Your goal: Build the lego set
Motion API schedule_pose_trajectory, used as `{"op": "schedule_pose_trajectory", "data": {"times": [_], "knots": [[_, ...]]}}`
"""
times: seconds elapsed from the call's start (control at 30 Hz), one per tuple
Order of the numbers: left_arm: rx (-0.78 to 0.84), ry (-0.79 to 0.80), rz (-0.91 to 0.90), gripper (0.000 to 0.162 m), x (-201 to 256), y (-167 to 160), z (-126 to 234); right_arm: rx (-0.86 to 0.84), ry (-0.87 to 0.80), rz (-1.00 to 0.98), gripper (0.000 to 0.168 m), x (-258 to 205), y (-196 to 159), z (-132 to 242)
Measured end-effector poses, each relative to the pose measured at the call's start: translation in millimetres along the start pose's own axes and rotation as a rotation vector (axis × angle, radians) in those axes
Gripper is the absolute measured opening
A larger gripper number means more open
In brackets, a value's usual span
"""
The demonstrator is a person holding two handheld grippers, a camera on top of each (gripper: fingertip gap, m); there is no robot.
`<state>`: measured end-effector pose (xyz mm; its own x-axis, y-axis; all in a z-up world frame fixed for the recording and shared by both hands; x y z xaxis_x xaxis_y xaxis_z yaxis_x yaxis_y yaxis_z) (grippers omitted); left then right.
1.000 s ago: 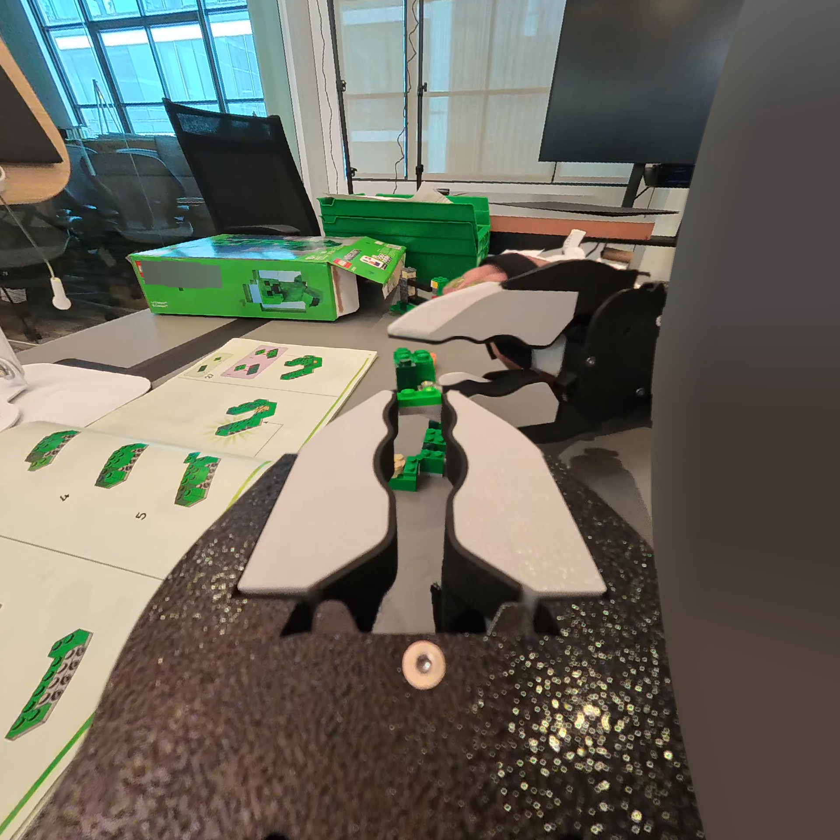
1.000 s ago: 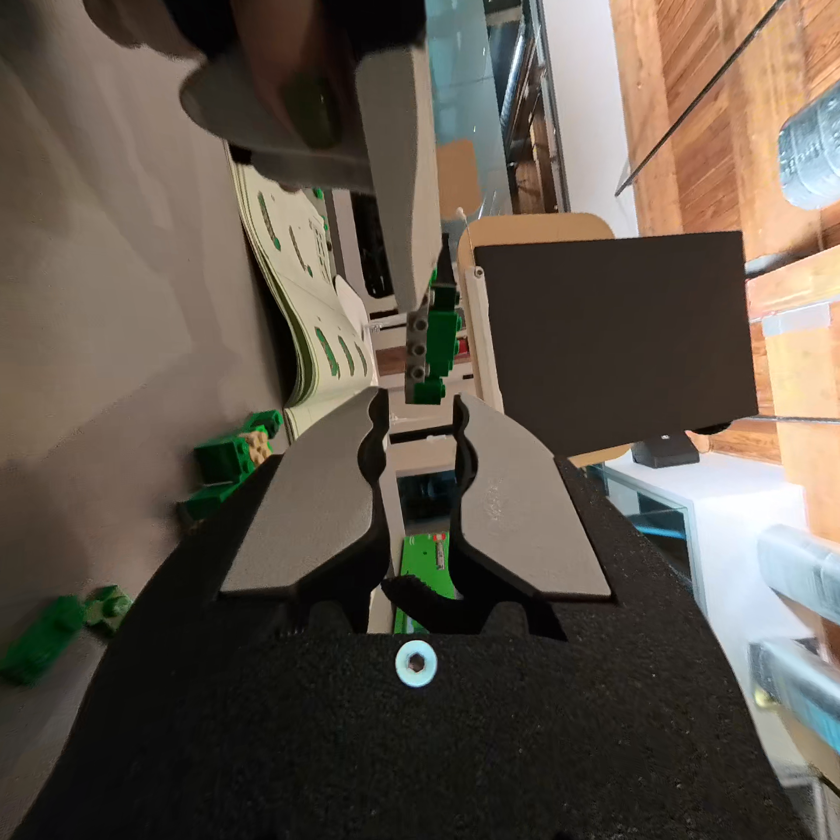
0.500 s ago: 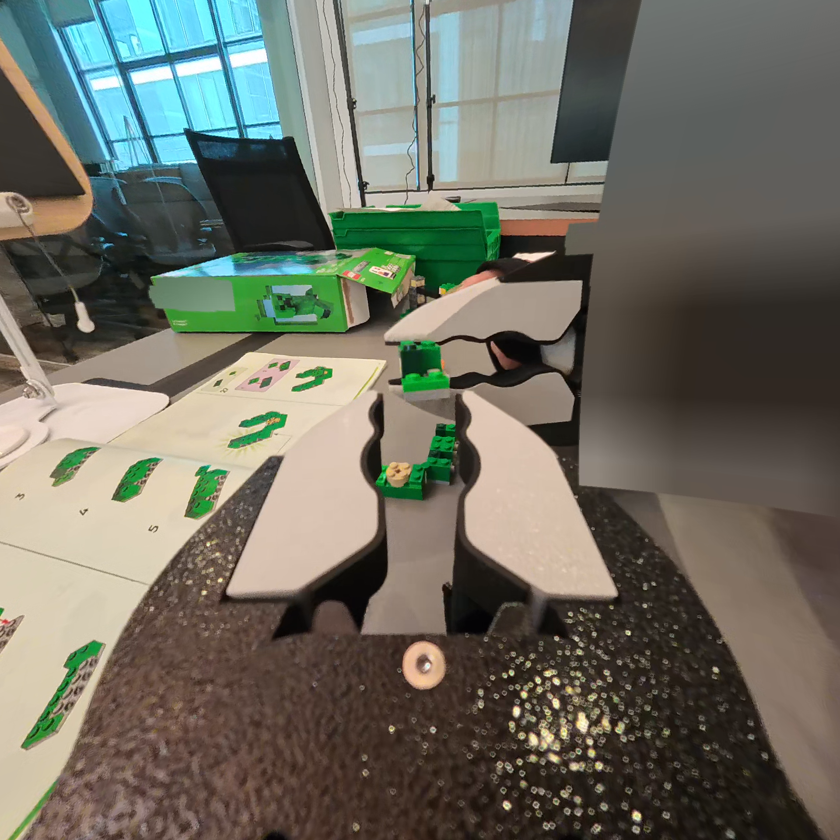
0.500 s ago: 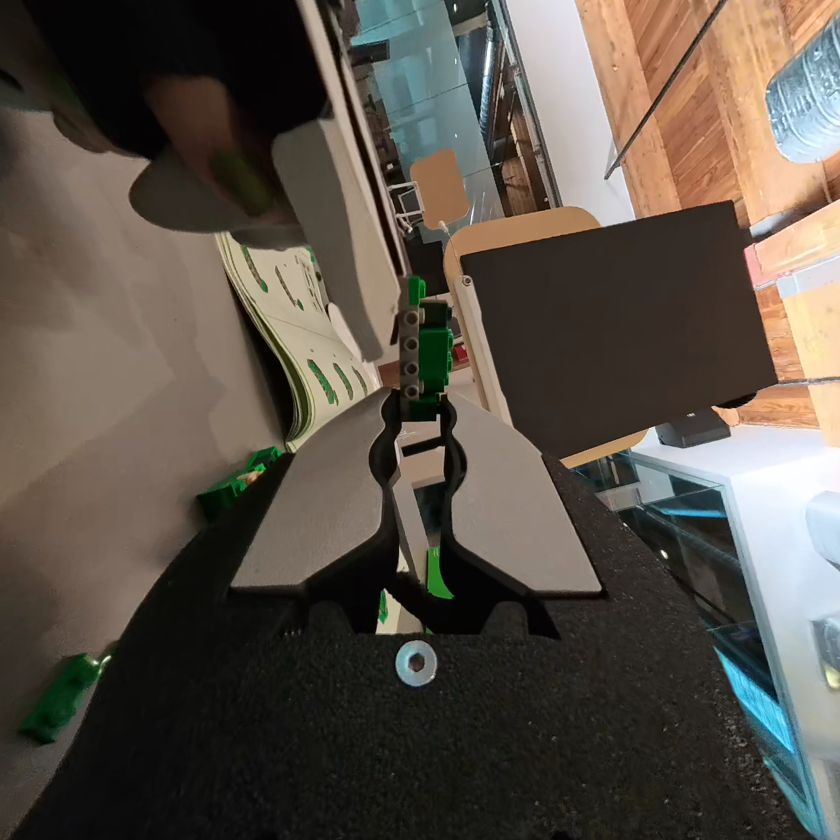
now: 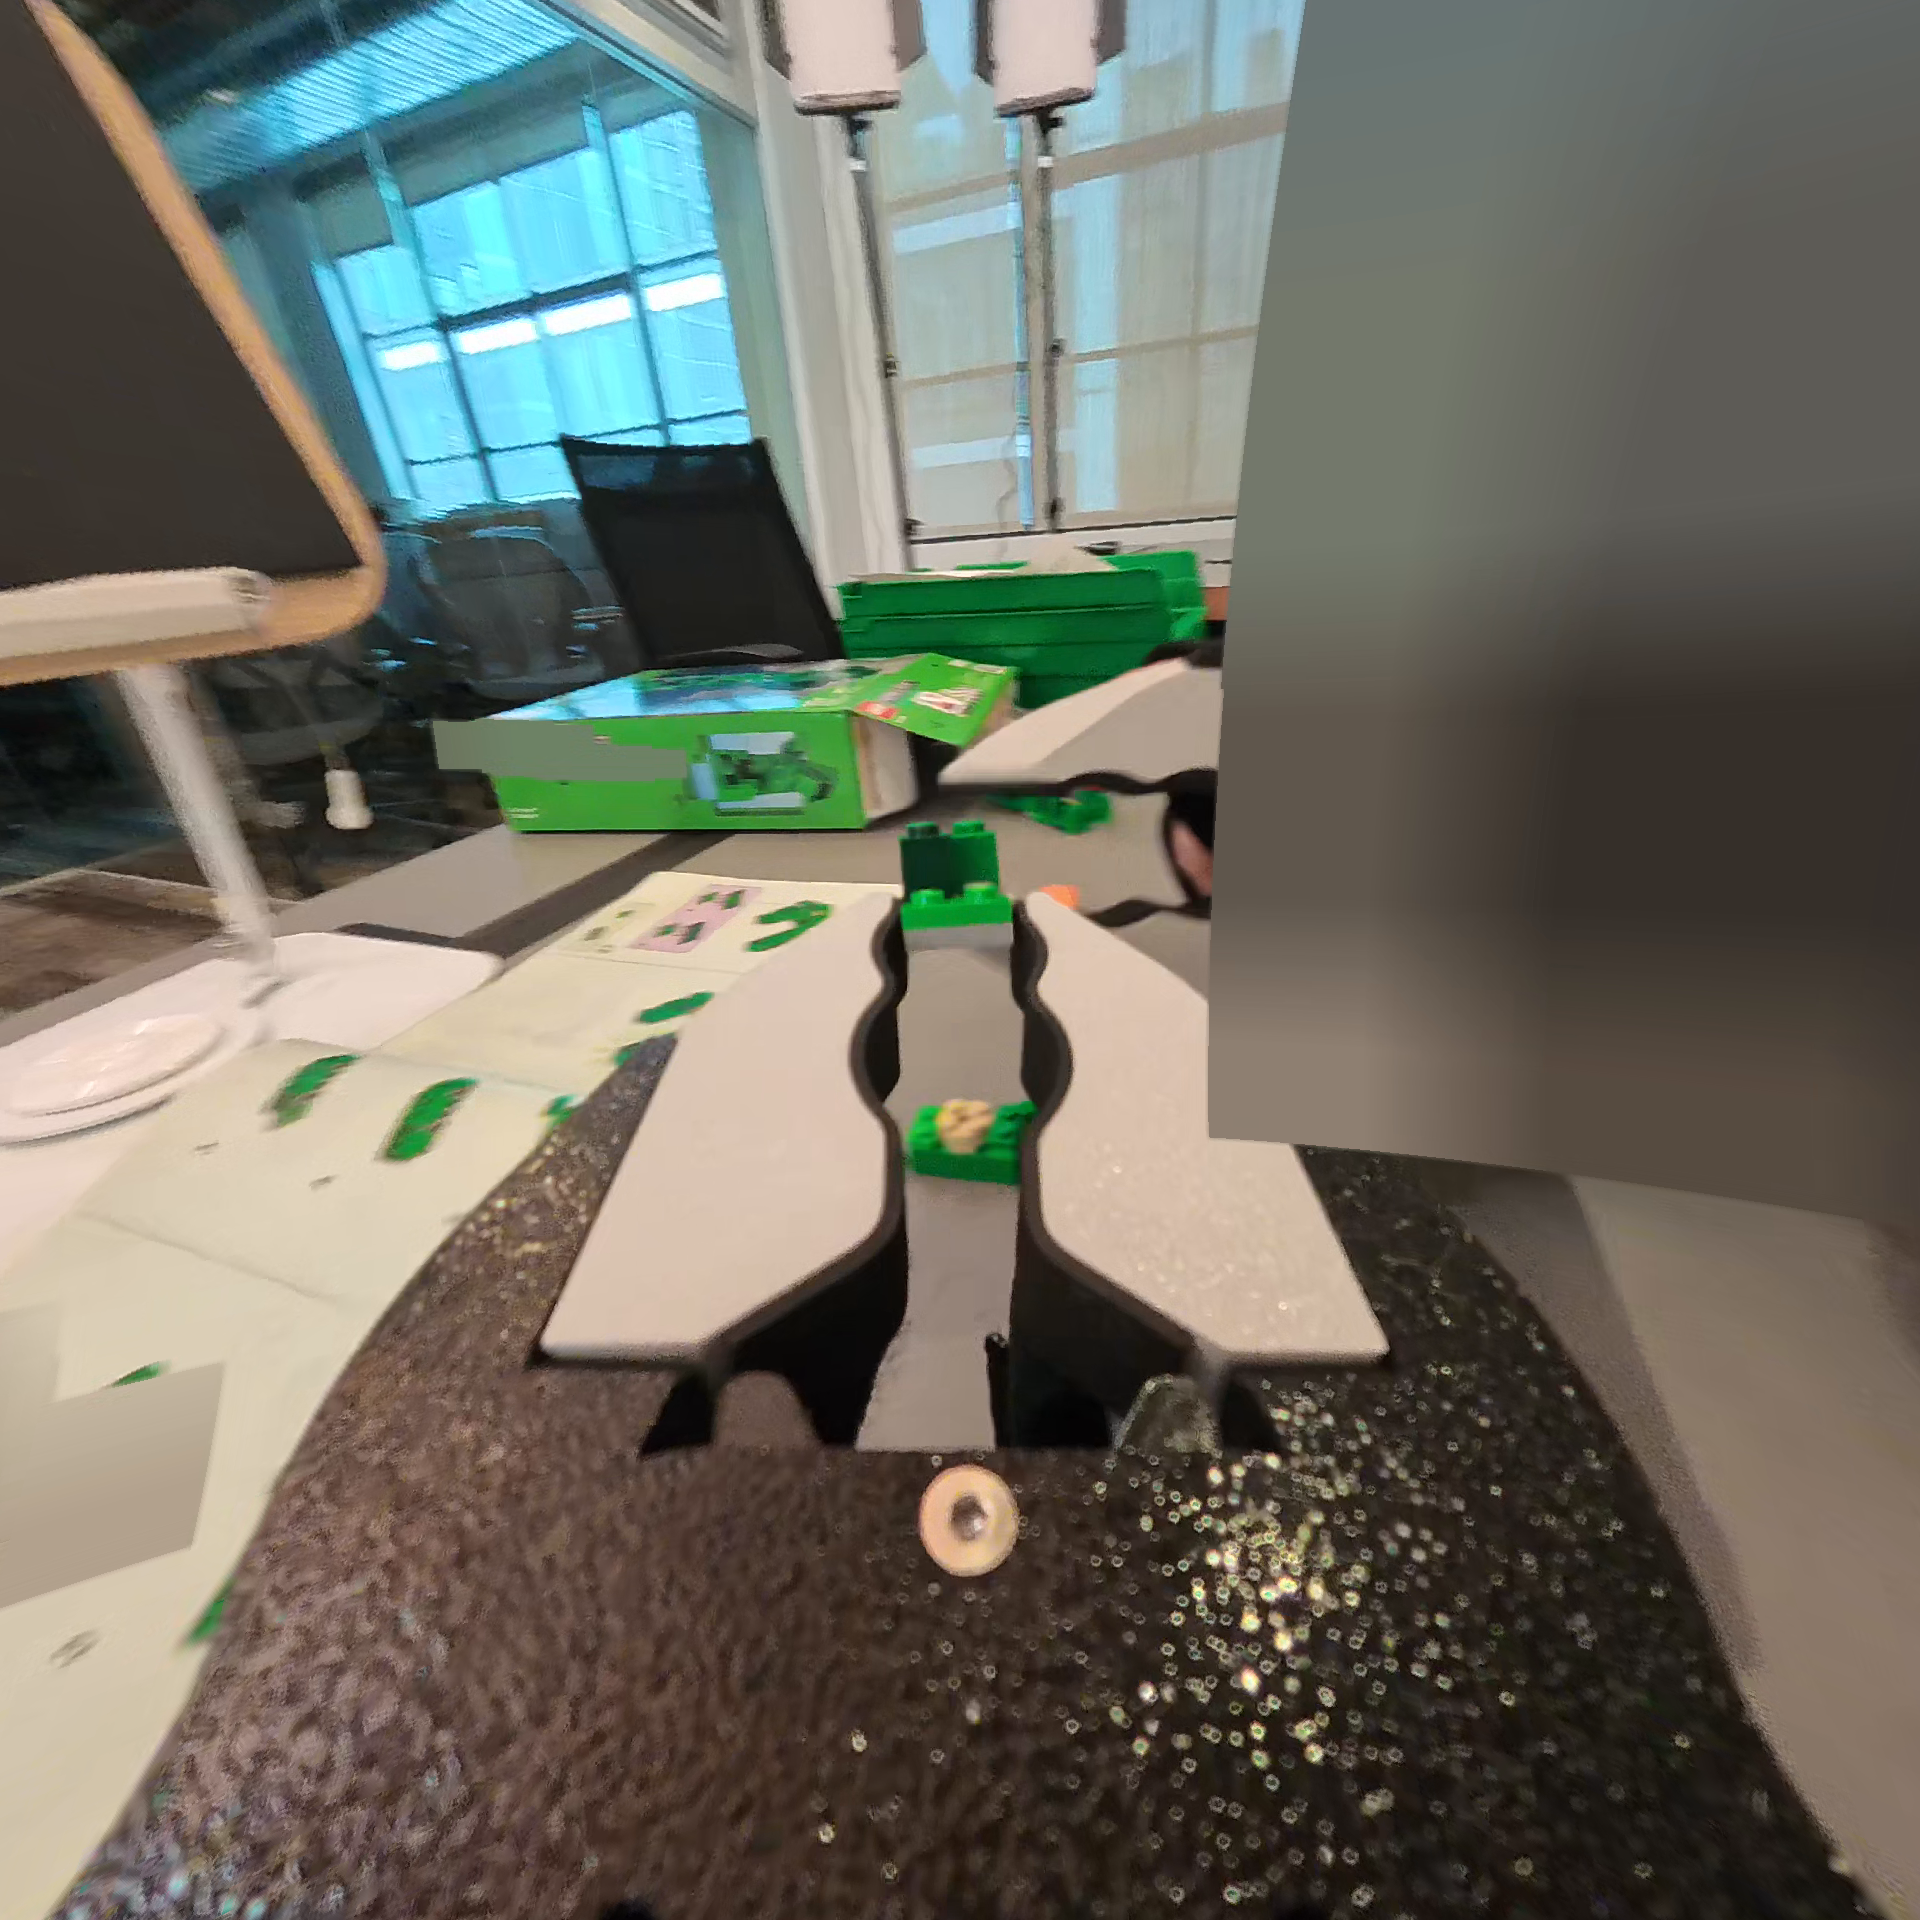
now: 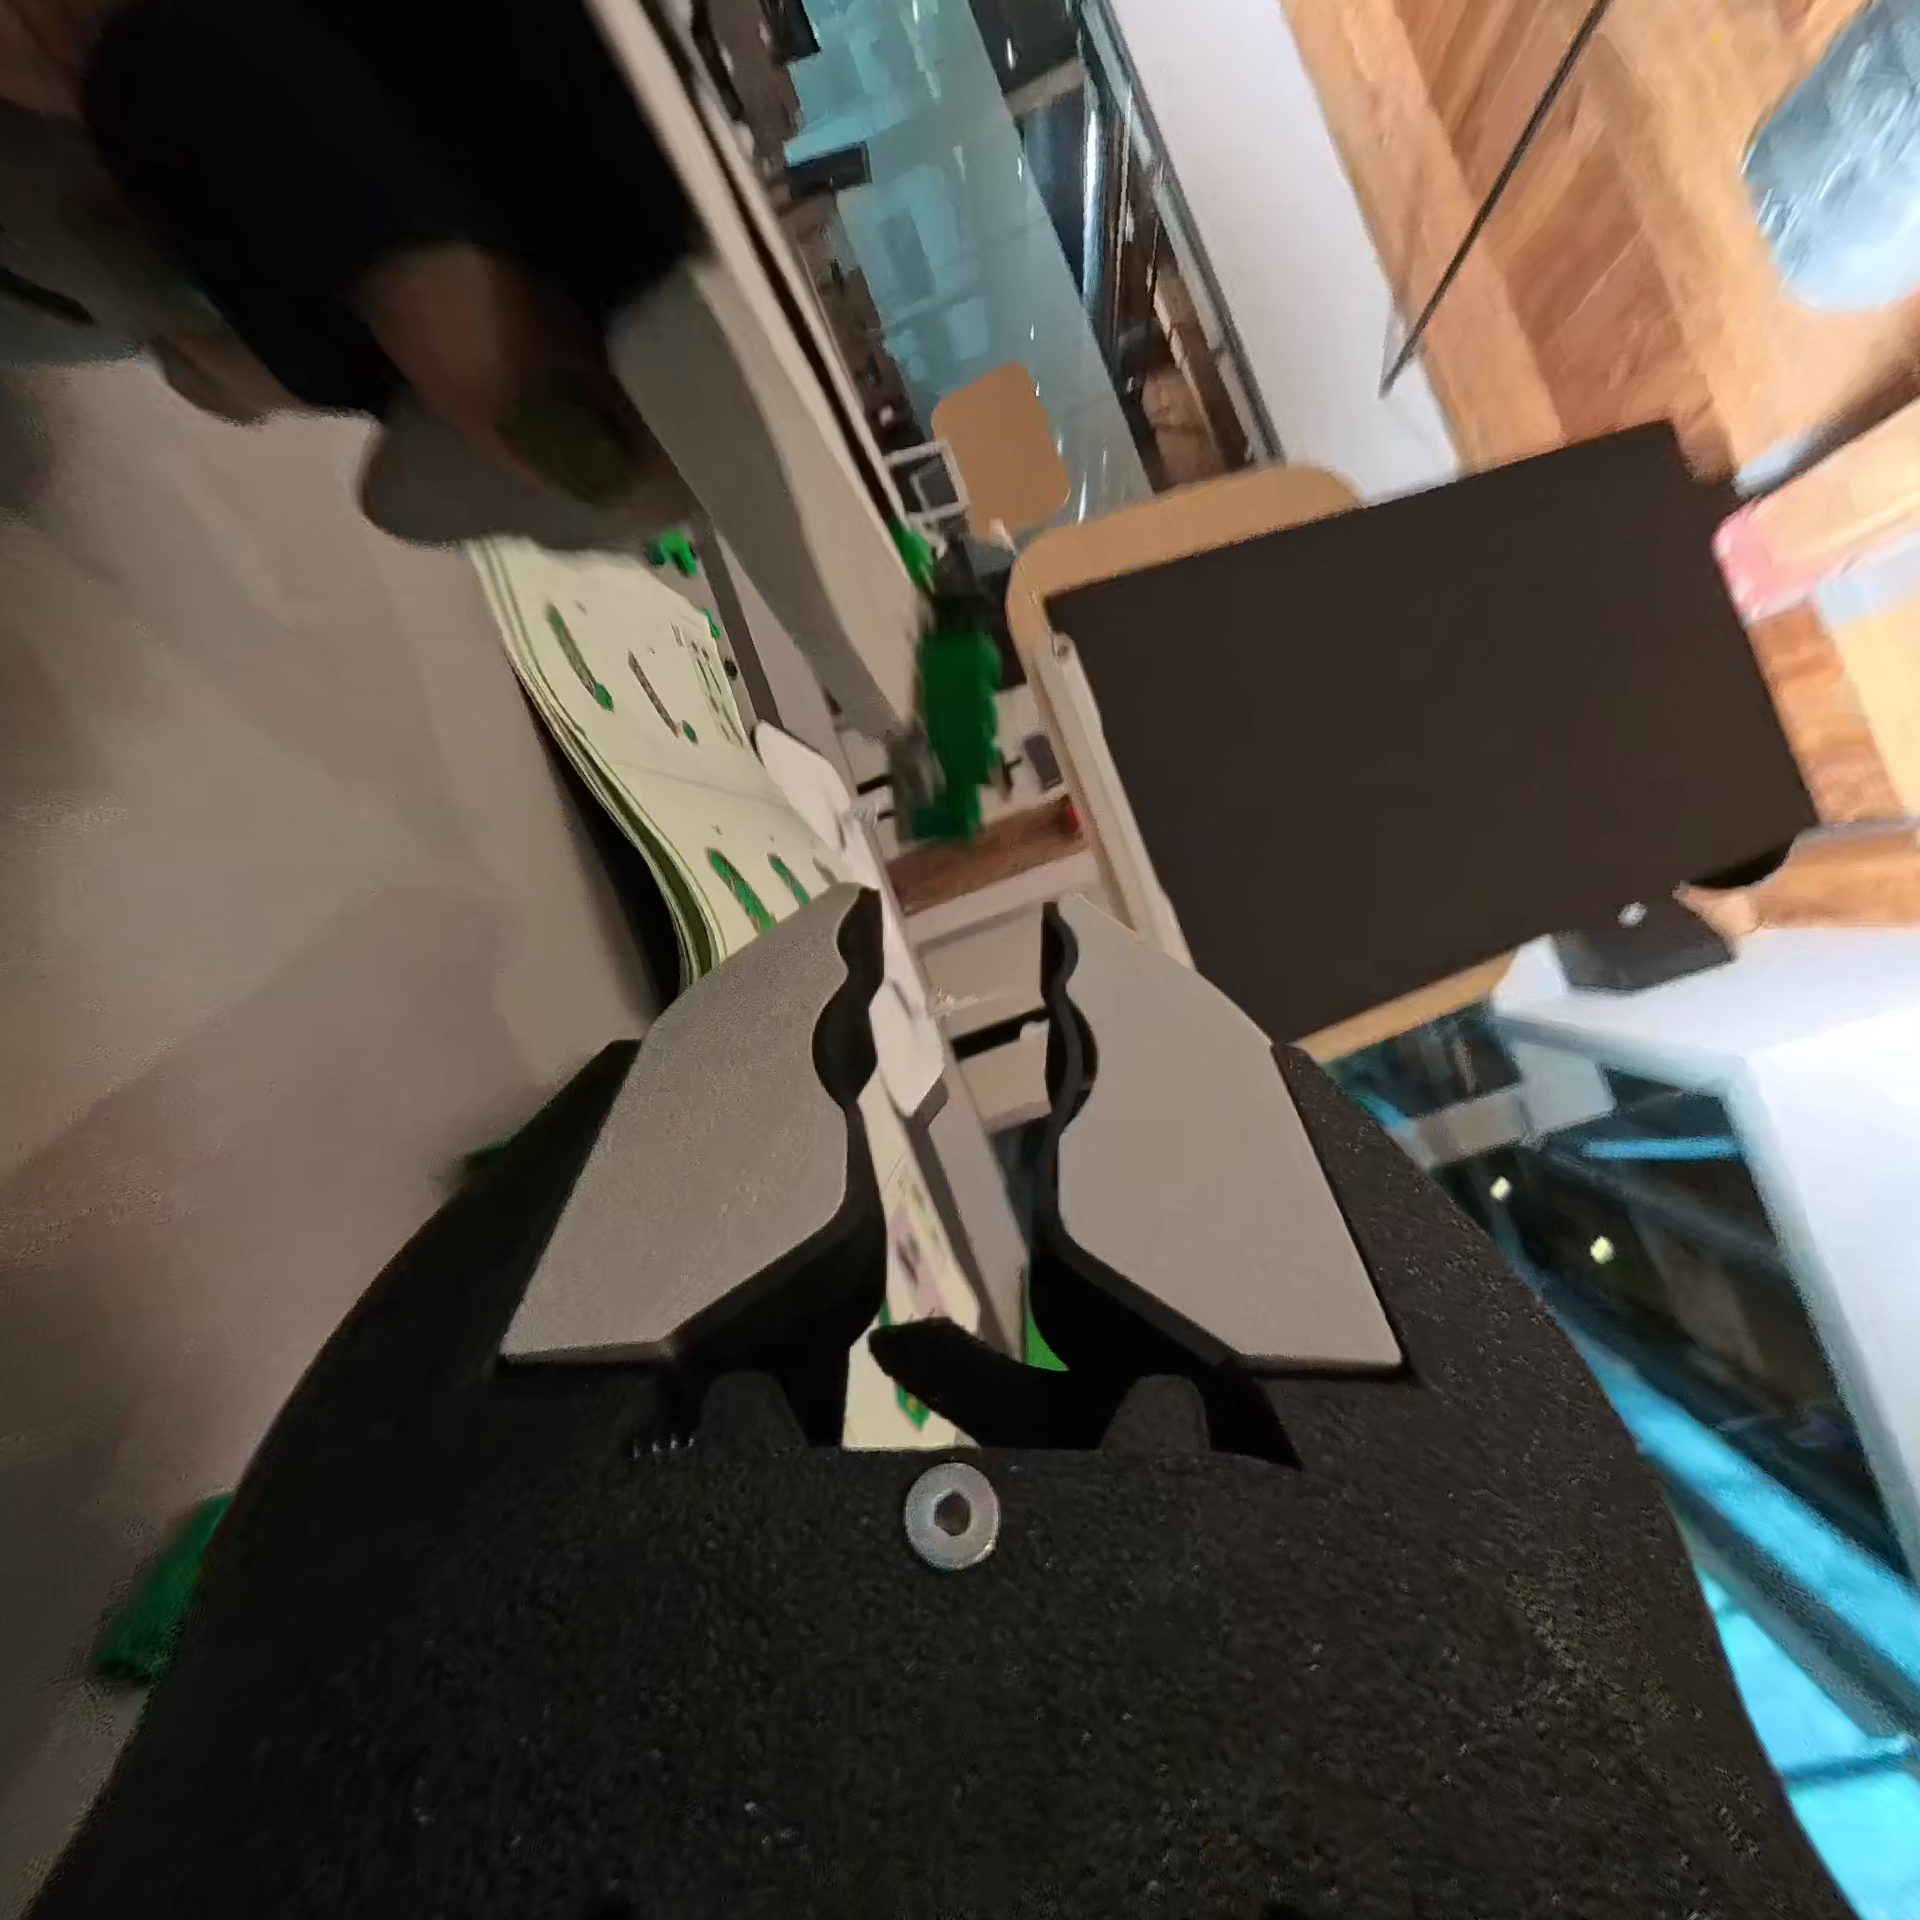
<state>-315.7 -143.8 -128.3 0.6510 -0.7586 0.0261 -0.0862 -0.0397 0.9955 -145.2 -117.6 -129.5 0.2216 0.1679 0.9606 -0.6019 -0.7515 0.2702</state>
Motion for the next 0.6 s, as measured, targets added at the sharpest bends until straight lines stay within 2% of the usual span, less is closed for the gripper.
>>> {"op": "schedule_pose_trajectory", "data": {"times": [0.1, 0.17, 0.27, 0.43, 0.6], "knots": [[0.022, 0.134, -0.053, 0.018, -11, 4, 15, -0.066, 0.073, -0.174, 0.032, 21, -25, 7], [0.028, 0.174, -0.074, 0.018, -16, 6, 21, -0.075, 0.183, -0.302, 0.029, 32, -42, 15], [0.007, 0.128, -0.070, 0.018, -17, 3, 20, -0.070, 0.421, -0.405, 0.025, 35, -58, 26], [-0.042, 0.045, -0.201, 0.018, 7, 4, 10, -0.108, 0.518, -0.394, 0.025, 37, -66, 37], [-0.085, -0.008, -0.290, 0.018, 49, 0, 15, -0.124, 0.668, -0.491, 0.023, 40, -70, 39]]}}
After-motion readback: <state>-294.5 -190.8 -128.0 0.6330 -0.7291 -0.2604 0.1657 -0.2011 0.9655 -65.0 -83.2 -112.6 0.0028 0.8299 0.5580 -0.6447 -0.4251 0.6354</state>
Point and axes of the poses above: each gripper's, where its closed fingertips meet, z back along the fingers, y out of its top, x = y × z across the jaws, the point moved 10 cm from there along z, back along the fingers, and after that the axes turned 6 degrees about z, right-handed, at the moved point
